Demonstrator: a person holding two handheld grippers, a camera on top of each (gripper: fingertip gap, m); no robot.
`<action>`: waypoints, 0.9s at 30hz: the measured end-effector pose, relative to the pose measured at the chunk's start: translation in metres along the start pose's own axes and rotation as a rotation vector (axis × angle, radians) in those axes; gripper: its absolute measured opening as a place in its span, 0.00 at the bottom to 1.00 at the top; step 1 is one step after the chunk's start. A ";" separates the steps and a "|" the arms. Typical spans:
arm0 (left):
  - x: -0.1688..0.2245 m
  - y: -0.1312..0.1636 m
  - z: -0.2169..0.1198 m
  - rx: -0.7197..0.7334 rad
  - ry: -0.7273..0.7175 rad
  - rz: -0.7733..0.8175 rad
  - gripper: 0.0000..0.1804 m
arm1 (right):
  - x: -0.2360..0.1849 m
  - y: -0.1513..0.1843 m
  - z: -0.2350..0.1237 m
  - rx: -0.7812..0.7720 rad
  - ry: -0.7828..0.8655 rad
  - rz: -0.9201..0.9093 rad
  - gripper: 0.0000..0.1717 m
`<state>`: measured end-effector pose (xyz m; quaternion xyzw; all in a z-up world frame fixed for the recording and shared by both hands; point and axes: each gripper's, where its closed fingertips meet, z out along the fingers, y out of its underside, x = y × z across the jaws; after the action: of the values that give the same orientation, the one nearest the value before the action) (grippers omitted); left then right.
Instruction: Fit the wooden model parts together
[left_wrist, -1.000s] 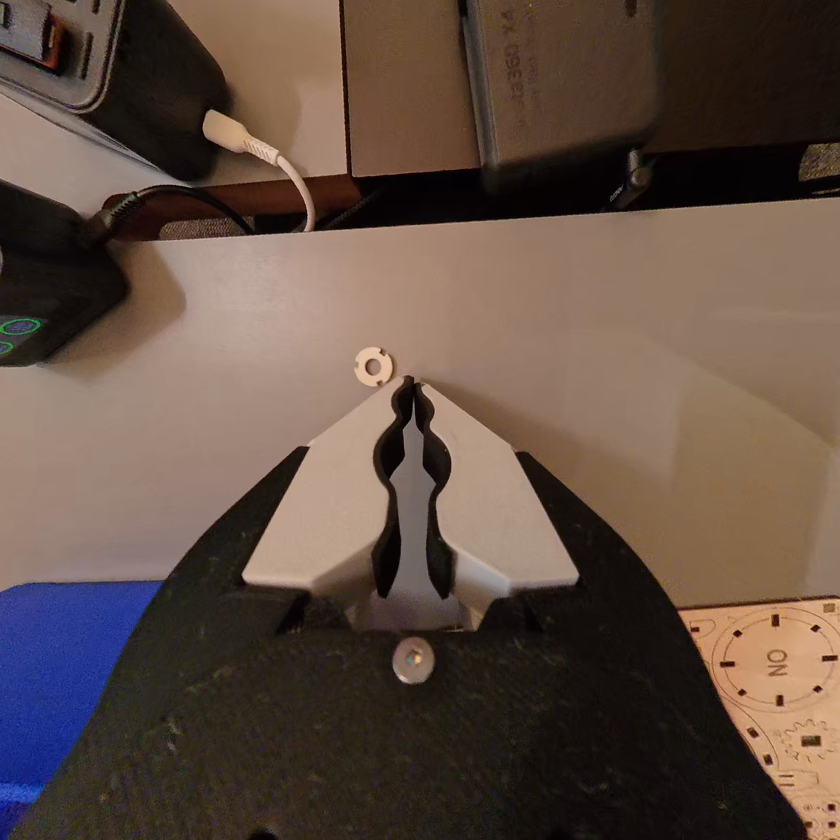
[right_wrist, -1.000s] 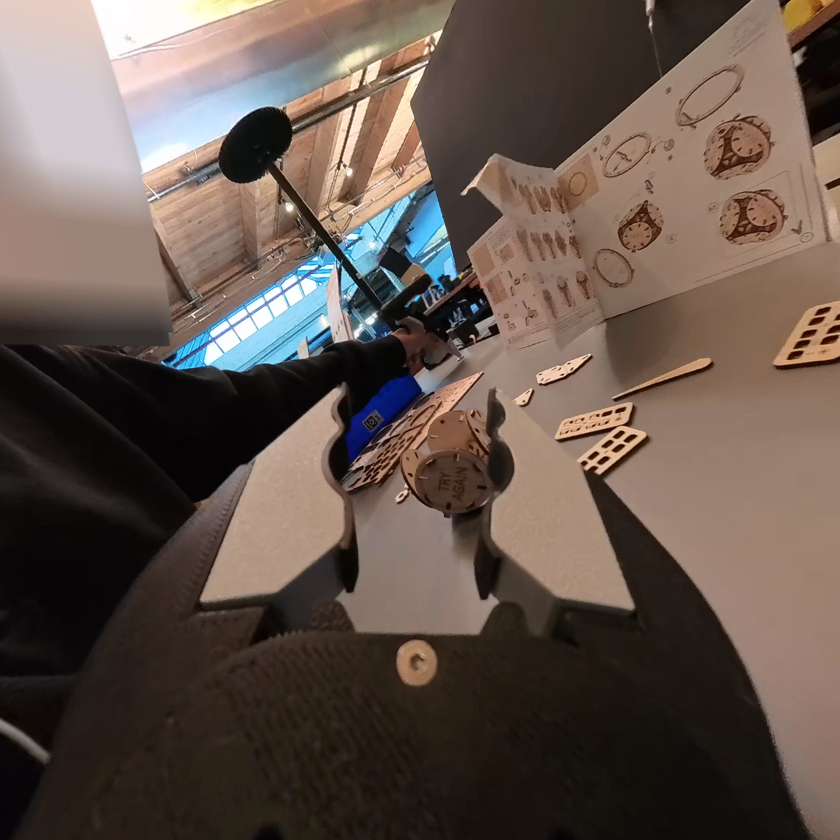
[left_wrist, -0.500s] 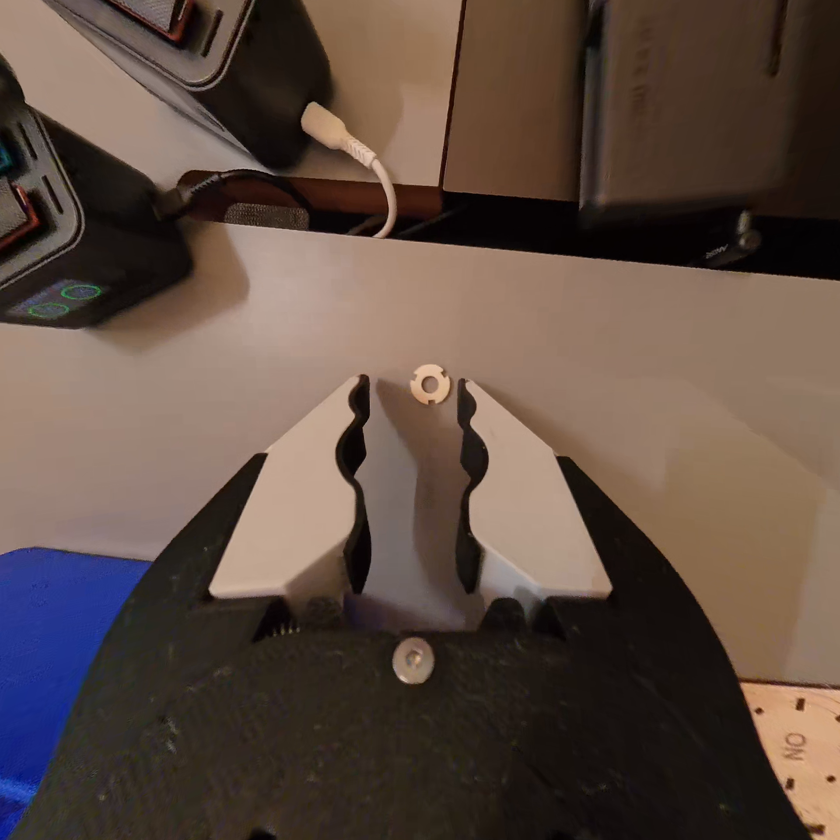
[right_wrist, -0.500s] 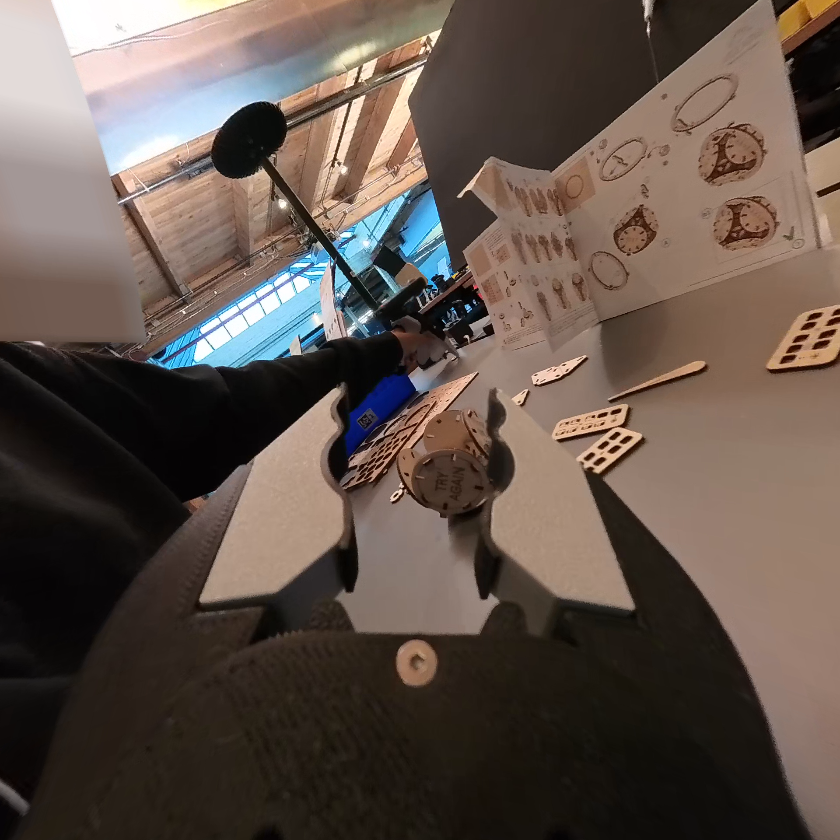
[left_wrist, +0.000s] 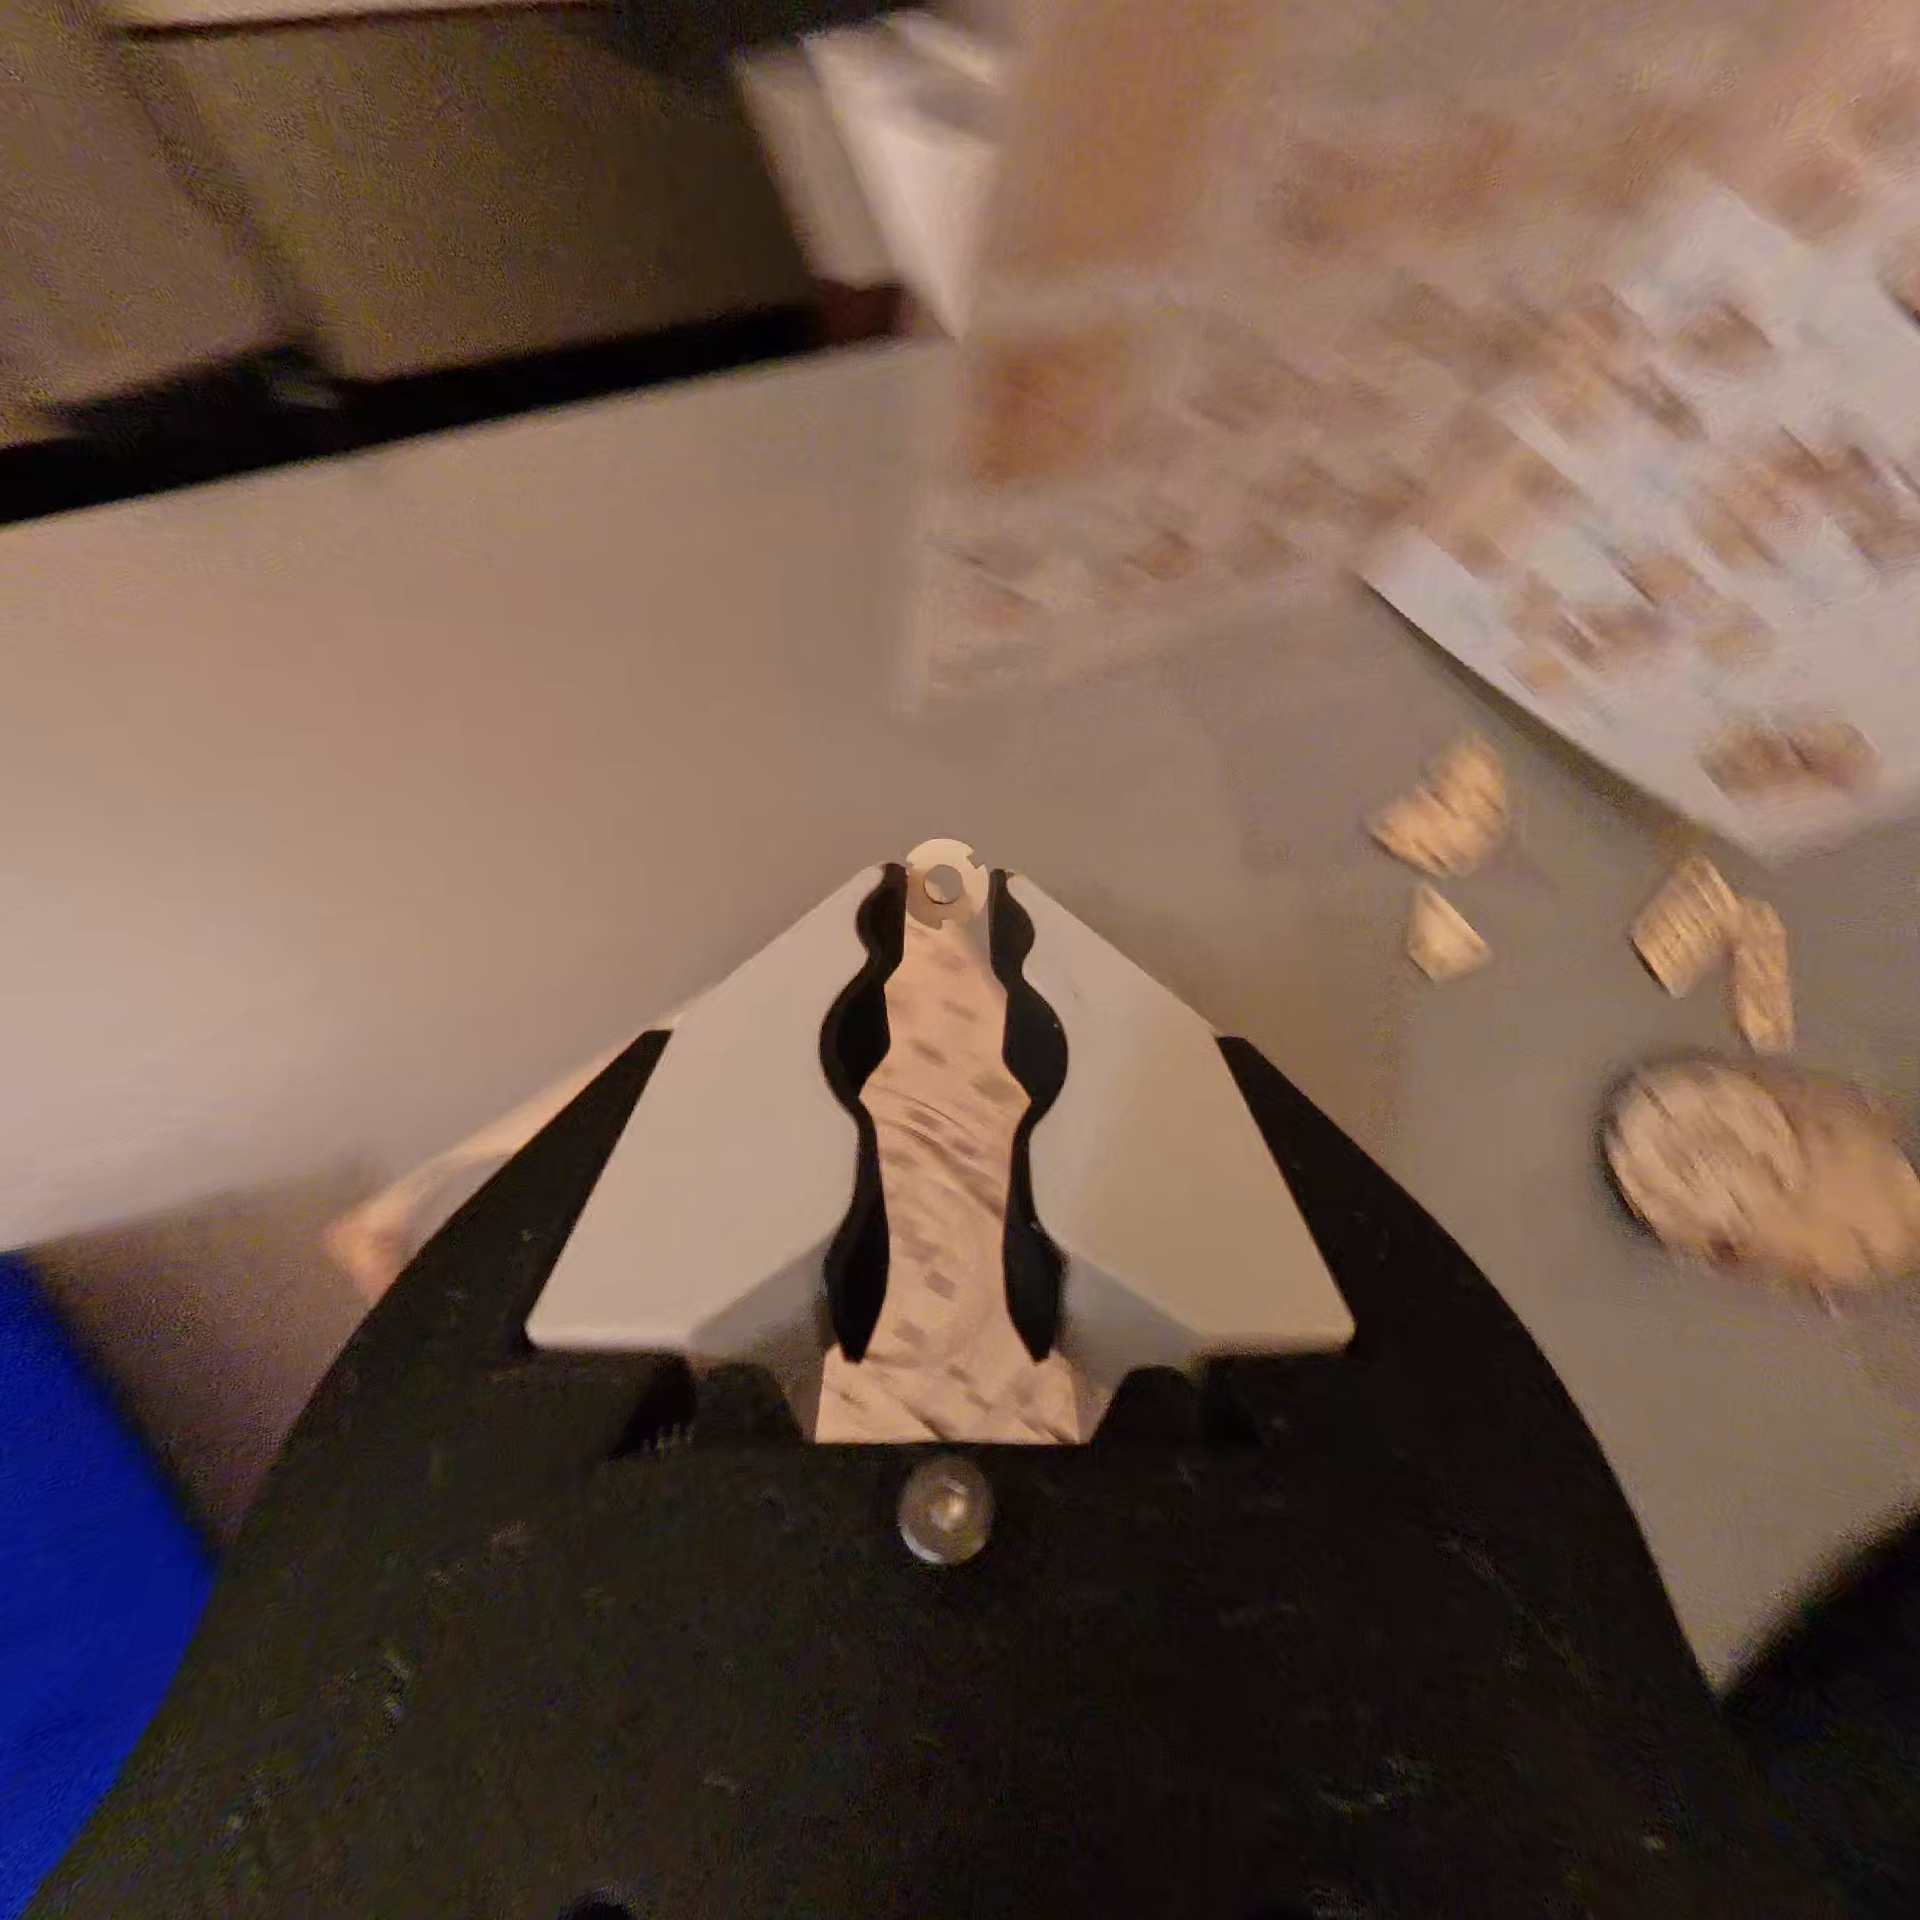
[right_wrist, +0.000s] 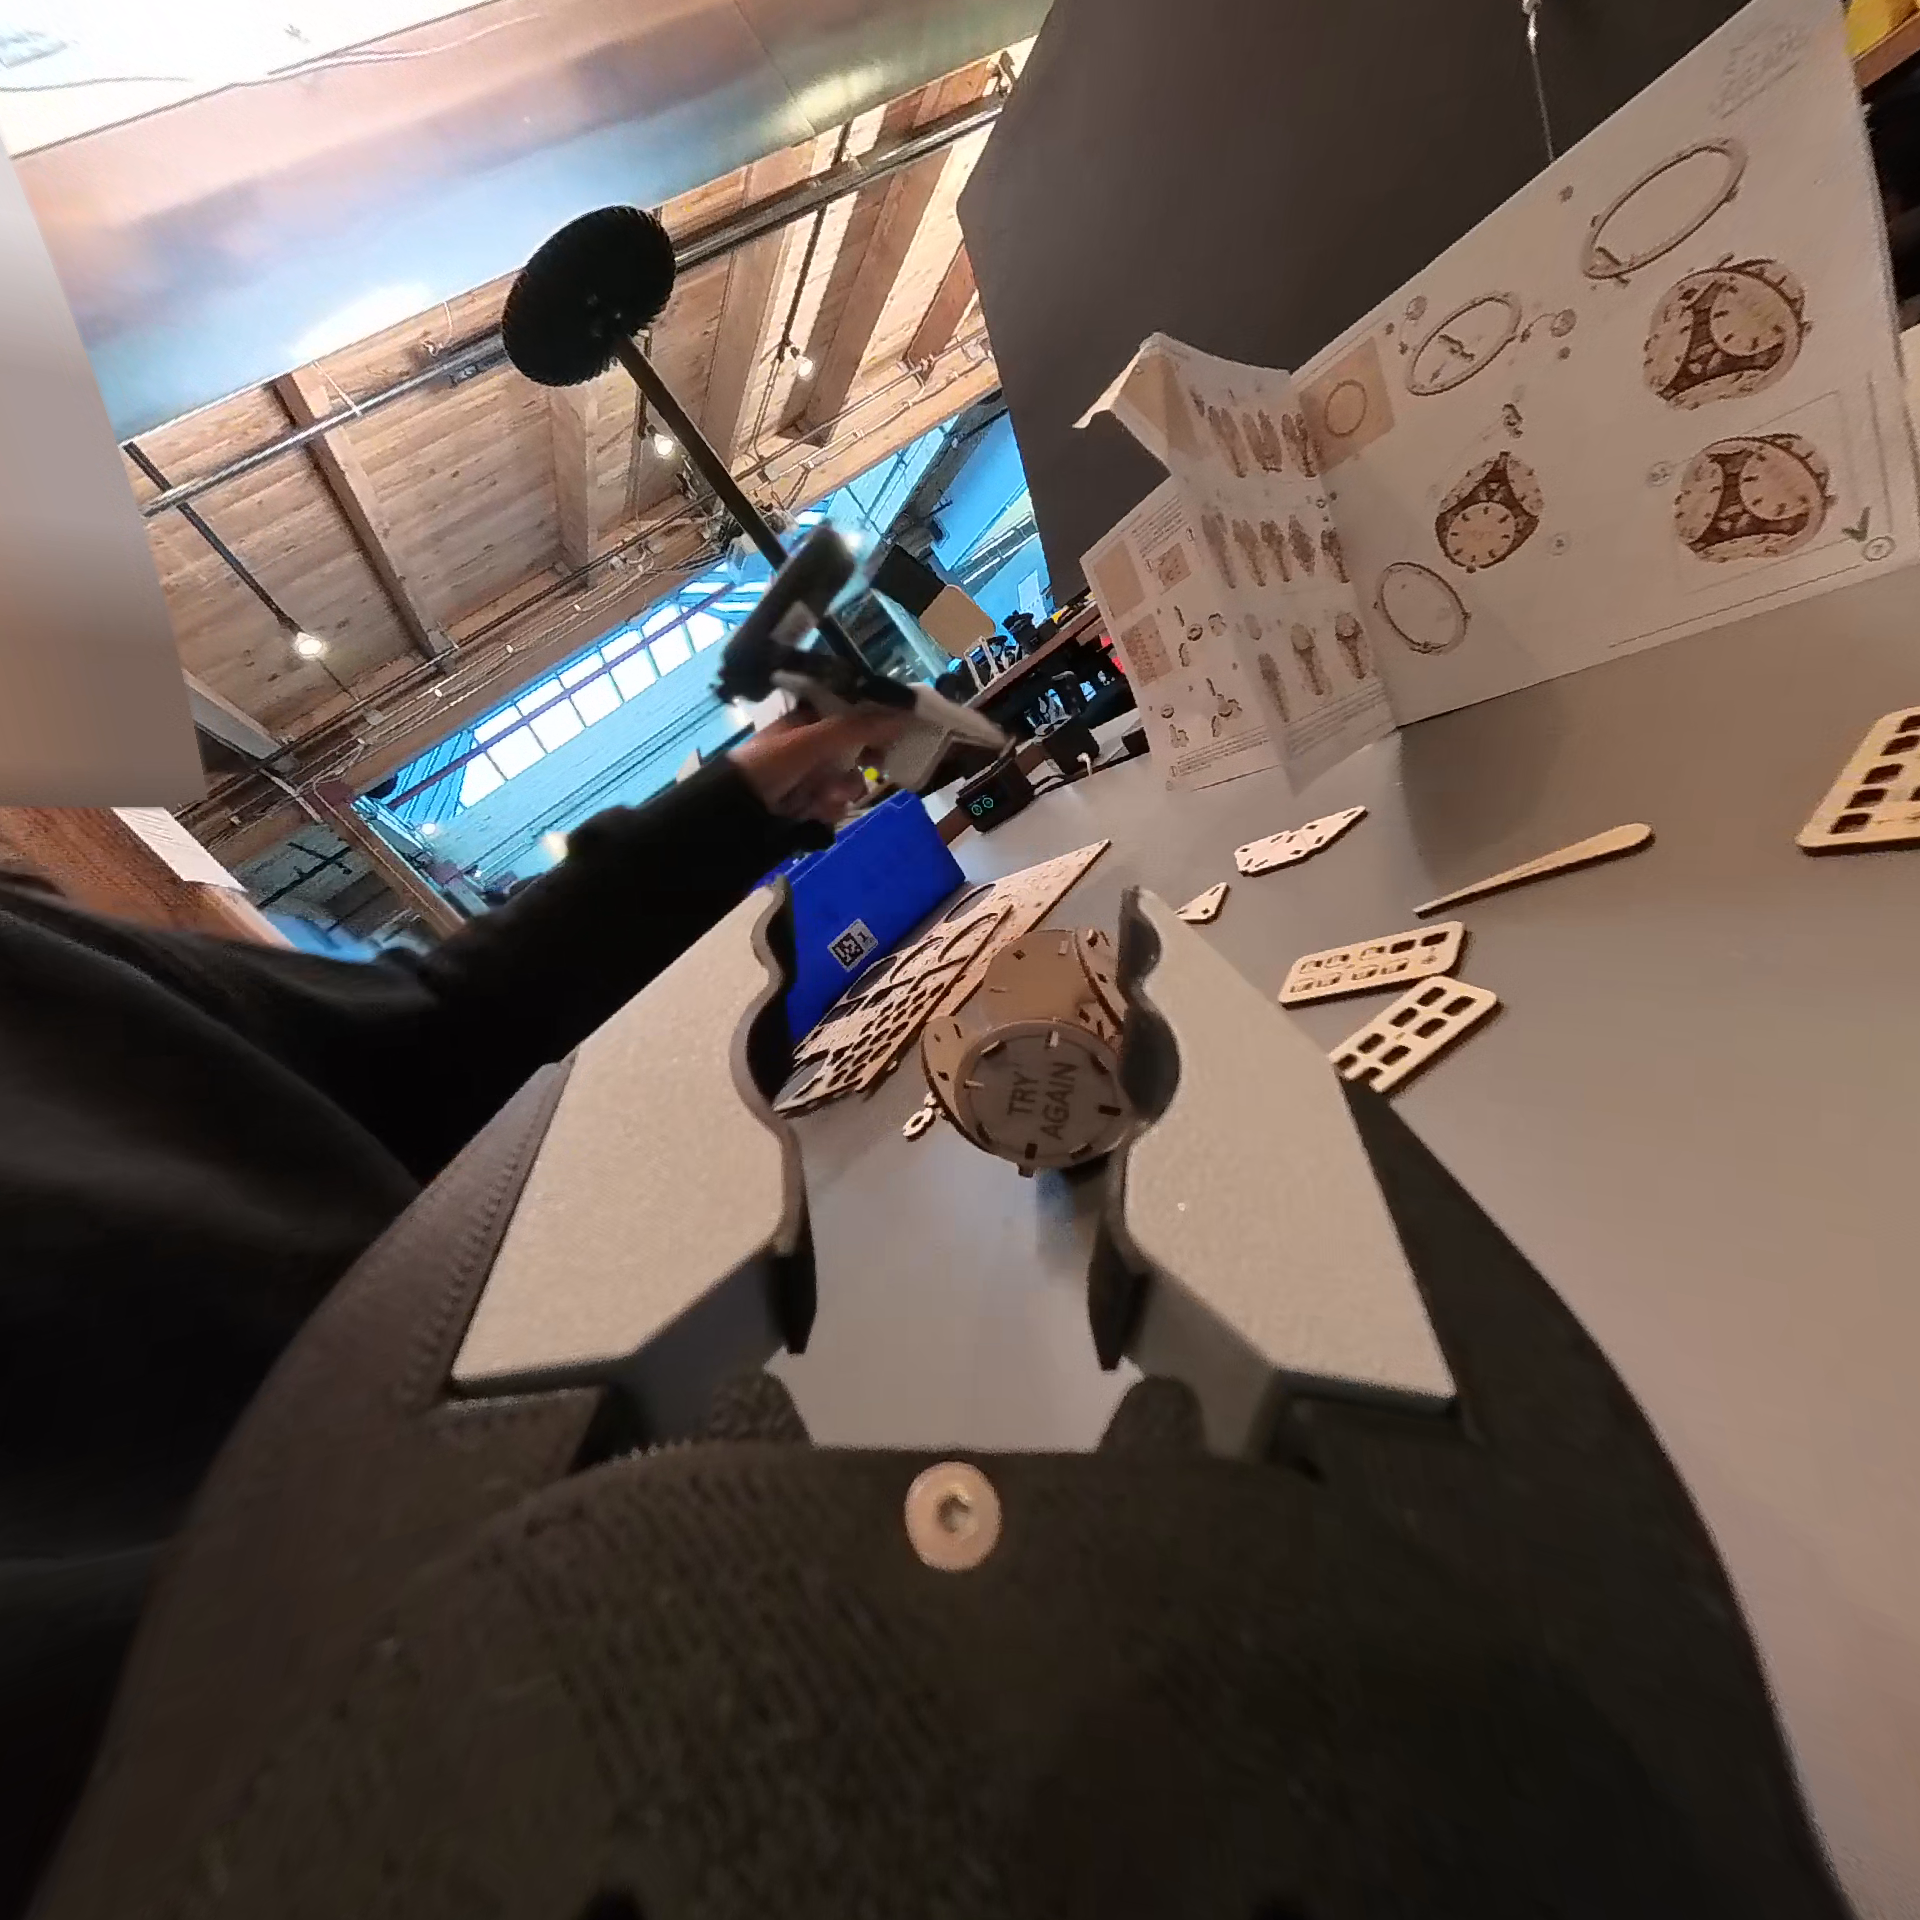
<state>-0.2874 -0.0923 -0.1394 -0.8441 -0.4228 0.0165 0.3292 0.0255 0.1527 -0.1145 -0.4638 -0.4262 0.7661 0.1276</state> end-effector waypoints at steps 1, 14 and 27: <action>0.042 0.022 -0.005 -0.014 0.060 0.076 0.08 | -0.001 0.000 0.000 0.000 -0.003 -0.001 0.35; 0.219 0.207 0.000 -0.032 0.156 0.394 0.08 | -0.012 0.037 0.023 -0.218 0.024 -0.126 0.44; 0.209 0.213 -0.017 0.163 0.160 0.333 0.15 | -0.010 0.019 0.012 -0.115 0.049 -0.140 0.42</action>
<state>0.0021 -0.0407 -0.1949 -0.8716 -0.2473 0.0376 0.4215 0.0245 0.1289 -0.1208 -0.4582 -0.4977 0.7179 0.1644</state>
